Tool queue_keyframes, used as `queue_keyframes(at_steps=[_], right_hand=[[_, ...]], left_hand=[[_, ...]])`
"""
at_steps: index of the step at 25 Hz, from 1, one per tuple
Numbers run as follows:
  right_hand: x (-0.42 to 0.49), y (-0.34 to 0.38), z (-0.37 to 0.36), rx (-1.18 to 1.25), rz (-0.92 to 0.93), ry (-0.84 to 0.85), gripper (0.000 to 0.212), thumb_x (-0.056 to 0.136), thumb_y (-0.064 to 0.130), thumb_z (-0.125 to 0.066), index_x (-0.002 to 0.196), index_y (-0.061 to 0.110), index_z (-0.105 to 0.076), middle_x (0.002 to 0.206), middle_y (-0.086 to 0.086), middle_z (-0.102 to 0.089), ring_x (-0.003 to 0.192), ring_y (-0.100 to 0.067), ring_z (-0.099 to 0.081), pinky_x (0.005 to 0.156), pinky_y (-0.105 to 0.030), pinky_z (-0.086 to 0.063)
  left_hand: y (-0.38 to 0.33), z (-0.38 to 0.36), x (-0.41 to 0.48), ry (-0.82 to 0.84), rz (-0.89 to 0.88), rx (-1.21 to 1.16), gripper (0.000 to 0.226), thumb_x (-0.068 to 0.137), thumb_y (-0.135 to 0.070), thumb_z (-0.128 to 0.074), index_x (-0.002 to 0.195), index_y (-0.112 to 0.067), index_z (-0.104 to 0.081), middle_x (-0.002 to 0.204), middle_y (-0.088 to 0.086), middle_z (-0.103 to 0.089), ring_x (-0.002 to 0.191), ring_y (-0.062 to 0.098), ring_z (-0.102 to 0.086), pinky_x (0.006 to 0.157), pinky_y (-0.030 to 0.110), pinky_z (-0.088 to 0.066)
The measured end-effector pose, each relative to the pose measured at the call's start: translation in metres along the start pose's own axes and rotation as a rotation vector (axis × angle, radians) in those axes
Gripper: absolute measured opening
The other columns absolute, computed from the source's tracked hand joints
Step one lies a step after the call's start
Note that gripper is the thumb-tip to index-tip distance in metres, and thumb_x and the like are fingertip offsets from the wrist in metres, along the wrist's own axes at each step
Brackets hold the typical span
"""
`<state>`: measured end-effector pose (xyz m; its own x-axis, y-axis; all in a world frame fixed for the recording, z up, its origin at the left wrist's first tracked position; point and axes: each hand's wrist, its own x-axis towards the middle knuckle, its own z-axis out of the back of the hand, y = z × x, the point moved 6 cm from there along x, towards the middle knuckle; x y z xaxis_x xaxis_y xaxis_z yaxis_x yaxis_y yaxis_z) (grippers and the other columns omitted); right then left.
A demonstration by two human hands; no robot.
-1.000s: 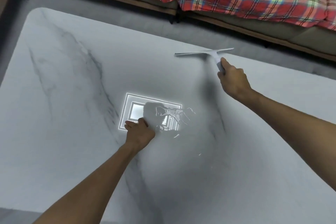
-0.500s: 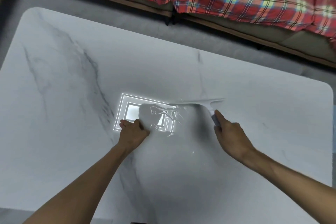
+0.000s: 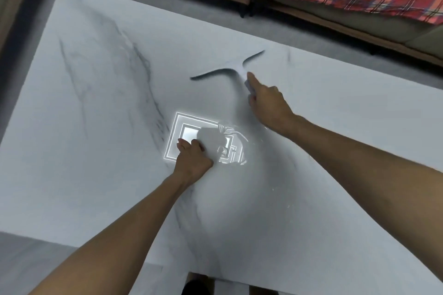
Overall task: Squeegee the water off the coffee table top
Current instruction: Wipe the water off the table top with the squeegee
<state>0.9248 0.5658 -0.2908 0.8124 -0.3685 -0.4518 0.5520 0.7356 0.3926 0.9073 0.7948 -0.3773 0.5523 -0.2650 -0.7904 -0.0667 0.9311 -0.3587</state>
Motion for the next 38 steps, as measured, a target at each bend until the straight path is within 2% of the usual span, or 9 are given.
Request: queue_keyframes(at_steps=[3, 9, 13, 18, 24, 27, 32, 36, 38], right_hand=[[-0.061, -0.014, -0.027, -0.071, 0.114, 0.085, 0.057, 0.094, 0.02, -0.036, 0.147, 0.035, -0.021, 0.106, -0.016, -0.065, 0.091, -0.041, -0.06, 0.074, -0.041, -0.048], [-0.156, -0.095, -0.037, -0.272, 0.101, 0.122, 0.068, 0.094, 0.019, -0.041, 0.148, 0.044, -0.009, 0.078, -0.001, -0.051, 0.067, -0.03, -0.057, 0.057, -0.032, -0.034], [-0.192, -0.158, -0.015, -0.337, 0.047, 0.101, 0.06, 0.097, 0.022, -0.034, 0.148, 0.046, -0.011, 0.077, 0.002, -0.052, 0.062, -0.021, -0.05, 0.056, -0.031, -0.035], [-0.231, -0.201, 0.015, -0.355, 0.0, 0.066, 0.054, 0.098, 0.025, -0.031, 0.147, 0.046, -0.019, 0.08, 0.001, -0.061, 0.068, -0.024, -0.057, 0.06, -0.033, -0.043], [-0.258, -0.156, 0.008, -0.241, 0.097, 0.038, 0.044, 0.1, 0.043, -0.026, 0.142, 0.051, -0.022, 0.076, 0.005, -0.06, 0.068, -0.025, -0.059, 0.059, -0.033, -0.041], [-0.267, -0.1, -0.034, -0.294, 0.35, 0.114, 0.044, 0.099, 0.05, -0.022, 0.143, 0.052, -0.024, 0.076, 0.006, -0.058, 0.065, -0.023, -0.06, 0.055, -0.033, -0.042], [-0.295, 0.009, -0.156, -0.464, 0.802, 0.371, 0.049, 0.102, 0.035, -0.038, 0.147, 0.039, -0.021, 0.089, -0.004, -0.061, 0.059, -0.028, -0.055, 0.05, -0.032, -0.032], [-0.296, 0.054, -0.207, -0.524, 0.855, 0.401, 0.047, 0.101, 0.027, -0.039, 0.145, 0.036, -0.024, 0.088, -0.007, -0.058, 0.048, -0.023, -0.035, 0.047, -0.032, -0.022], [-0.282, 0.052, -0.202, -0.545, 0.853, 0.337, 0.051, 0.099, 0.024, -0.042, 0.144, 0.04, -0.023, 0.089, -0.006, -0.057, 0.049, -0.025, -0.043, 0.047, -0.031, -0.025]], left_hand=[[0.005, 0.003, -0.008, -0.038, -0.044, 0.009, 0.03, 0.079, -0.009, -0.054, 0.108, -0.004, -0.048, 0.148, 0.031, -0.023, 0.141, 0.042, -0.028, 0.105, 0.043, -0.039], [0.007, -0.032, -0.05, -0.09, -0.119, 0.18, 0.03, 0.086, -0.004, -0.045, 0.114, 0.006, -0.046, 0.138, 0.036, -0.032, 0.134, 0.044, -0.027, 0.109, 0.047, -0.031], [0.0, -0.06, -0.085, -0.083, -0.138, 0.208, 0.028, 0.084, -0.001, -0.05, 0.112, 0.003, -0.048, 0.123, 0.022, -0.044, 0.115, 0.033, -0.043, 0.095, 0.038, -0.04], [-0.002, -0.071, -0.119, -0.171, -0.015, -0.054, 0.017, 0.09, -0.013, -0.049, 0.103, -0.002, -0.051, 0.097, 0.017, -0.063, 0.086, 0.033, -0.058, 0.07, 0.035, -0.042], [0.04, -0.059, -0.153, -0.337, 0.015, -0.139, 0.009, 0.087, -0.018, -0.058, 0.089, -0.019, -0.049, 0.079, 0.003, -0.065, 0.072, 0.028, -0.062, 0.064, 0.037, -0.05], [0.088, -0.051, -0.163, -0.435, 0.127, -0.198, 0.01, 0.087, -0.016, -0.049, 0.094, -0.022, -0.046, 0.074, 0.007, -0.065, 0.069, 0.03, -0.062, 0.062, 0.043, -0.052], [0.186, -0.049, -0.188, -0.573, 0.348, -0.183, 0.018, 0.095, -0.025, -0.047, 0.111, -0.017, -0.045, 0.081, 0.01, -0.064, 0.074, 0.032, -0.055, 0.064, 0.035, -0.04], [0.218, -0.054, -0.195, -0.535, 0.315, -0.2, 0.024, 0.089, -0.009, -0.049, 0.113, -0.009, -0.044, 0.104, 0.009, -0.06, 0.09, 0.034, -0.058, 0.069, 0.035, -0.042], [0.211, -0.061, -0.189, -0.463, 0.265, -0.224, 0.014, 0.087, -0.007, -0.049, 0.1, -0.01, -0.046, 0.097, 0.007, -0.058, 0.085, 0.031, -0.056, 0.06, 0.032, -0.038]])
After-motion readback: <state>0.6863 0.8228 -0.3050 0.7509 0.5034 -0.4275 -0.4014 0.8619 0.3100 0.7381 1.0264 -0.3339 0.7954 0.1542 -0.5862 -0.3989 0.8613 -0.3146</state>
